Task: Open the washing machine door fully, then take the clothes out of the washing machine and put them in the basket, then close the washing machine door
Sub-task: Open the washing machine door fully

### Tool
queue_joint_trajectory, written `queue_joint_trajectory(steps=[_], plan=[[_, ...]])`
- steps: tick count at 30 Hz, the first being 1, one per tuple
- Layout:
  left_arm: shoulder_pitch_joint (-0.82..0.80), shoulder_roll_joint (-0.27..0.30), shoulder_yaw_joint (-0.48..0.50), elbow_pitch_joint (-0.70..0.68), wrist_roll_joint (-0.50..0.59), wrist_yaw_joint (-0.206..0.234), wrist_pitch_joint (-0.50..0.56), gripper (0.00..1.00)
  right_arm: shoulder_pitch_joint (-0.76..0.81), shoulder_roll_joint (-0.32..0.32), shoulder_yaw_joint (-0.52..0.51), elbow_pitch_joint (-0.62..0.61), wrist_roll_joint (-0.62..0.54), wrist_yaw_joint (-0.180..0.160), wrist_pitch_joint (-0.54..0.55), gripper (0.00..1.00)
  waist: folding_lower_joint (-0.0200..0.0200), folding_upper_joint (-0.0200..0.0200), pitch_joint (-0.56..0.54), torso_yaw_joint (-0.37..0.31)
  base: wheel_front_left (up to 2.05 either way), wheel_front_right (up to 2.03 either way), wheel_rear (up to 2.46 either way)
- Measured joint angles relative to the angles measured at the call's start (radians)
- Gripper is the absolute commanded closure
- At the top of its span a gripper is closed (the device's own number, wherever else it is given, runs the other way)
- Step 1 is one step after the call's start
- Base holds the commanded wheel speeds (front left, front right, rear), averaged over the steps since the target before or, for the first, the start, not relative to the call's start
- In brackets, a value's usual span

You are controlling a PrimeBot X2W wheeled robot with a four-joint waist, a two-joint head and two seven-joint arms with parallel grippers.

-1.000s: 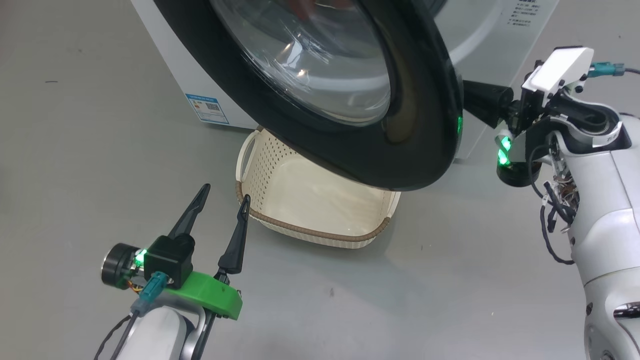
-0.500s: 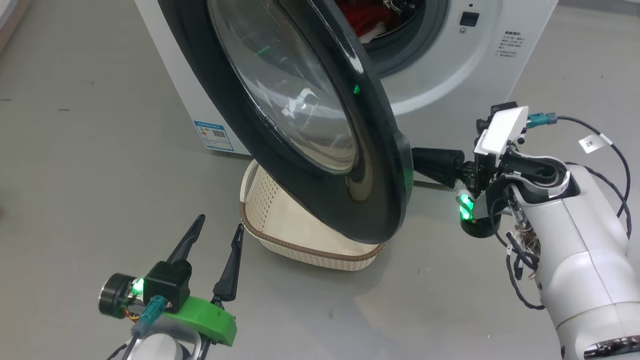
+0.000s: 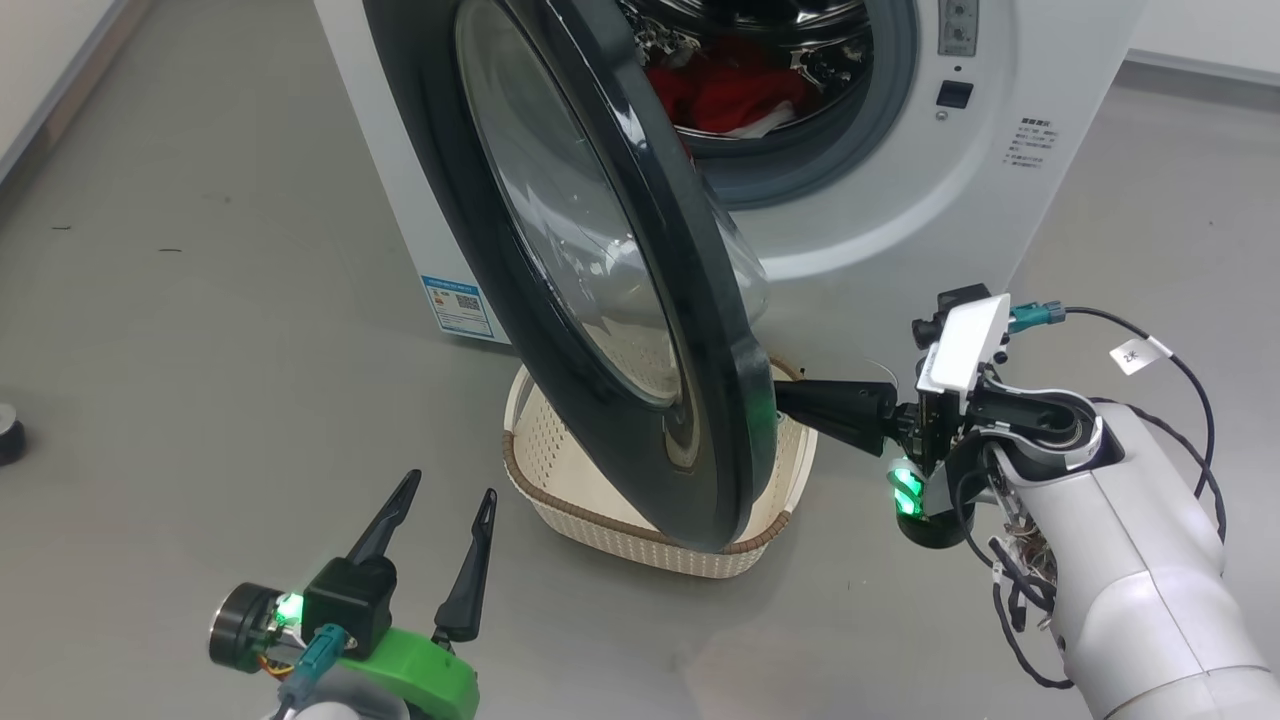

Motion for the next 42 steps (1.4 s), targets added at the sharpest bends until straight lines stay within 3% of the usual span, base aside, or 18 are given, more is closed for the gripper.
queue_joint_trajectory(steps=[6, 20, 42], plan=[[0.009, 0.000, -0.002, 0.001, 0.006, 0.000, 0.000, 0.00, 0.031, 0.001, 0.026, -0.020, 0.011, 0.003, 0.001, 1.00, 0.0000, 0.0000, -0.017, 0.019, 0.00, 0.00, 0.00], [0.018, 0.000, -0.012, -0.008, 0.007, 0.000, 0.000, 0.00, 0.082, -0.002, 0.165, -0.130, 0.173, 0.008, -0.042, 1.00, 0.0000, 0.0000, -0.021, 0.089, 0.00, 0.00, 0.00], [0.018, -0.002, 0.015, -0.019, 0.006, 0.018, 0.000, 0.00, 0.105, -0.003, 0.386, -0.239, 0.289, 0.017, -0.206, 1.00, 0.0000, 0.0000, -0.012, 0.181, 0.00, 0.00, 0.00]])
